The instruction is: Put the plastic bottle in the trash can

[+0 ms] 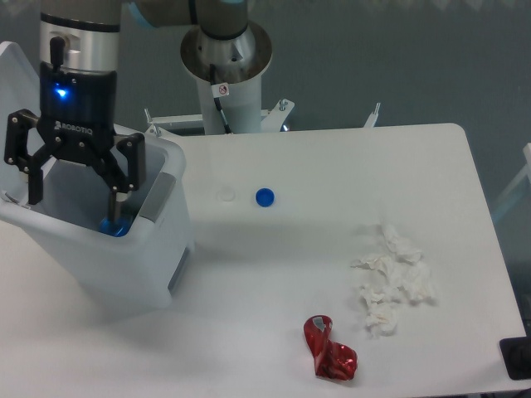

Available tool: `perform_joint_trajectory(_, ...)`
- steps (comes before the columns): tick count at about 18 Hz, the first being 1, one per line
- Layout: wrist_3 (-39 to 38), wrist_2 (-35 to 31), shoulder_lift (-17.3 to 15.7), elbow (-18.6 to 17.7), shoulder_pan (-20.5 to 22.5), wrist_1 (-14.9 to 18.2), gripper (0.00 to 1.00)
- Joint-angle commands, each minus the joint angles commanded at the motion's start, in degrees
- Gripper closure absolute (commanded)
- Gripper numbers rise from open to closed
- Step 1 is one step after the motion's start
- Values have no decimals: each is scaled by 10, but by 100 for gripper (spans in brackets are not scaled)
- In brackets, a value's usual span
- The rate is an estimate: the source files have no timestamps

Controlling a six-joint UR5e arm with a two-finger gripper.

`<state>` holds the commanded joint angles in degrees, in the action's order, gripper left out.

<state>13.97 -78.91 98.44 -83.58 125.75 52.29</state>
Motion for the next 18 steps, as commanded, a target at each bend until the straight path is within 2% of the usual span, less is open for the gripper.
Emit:
perform_joint_trajectory(2,1,-27,-1,-18,35,0,0)
perform_joint_trajectory(5,23,-26,4,-26,94,3,0)
perform_joint_trajectory(8,114,-28,19,-27,137,4,0)
perform_joint_trajectory(12,184,-40,66,-30,155,4,0)
perform_joint_trajectory(14,247,-76,83,-33,154,15,0)
perform_joint_trajectory(18,350,-96,97,-56,162,26,0)
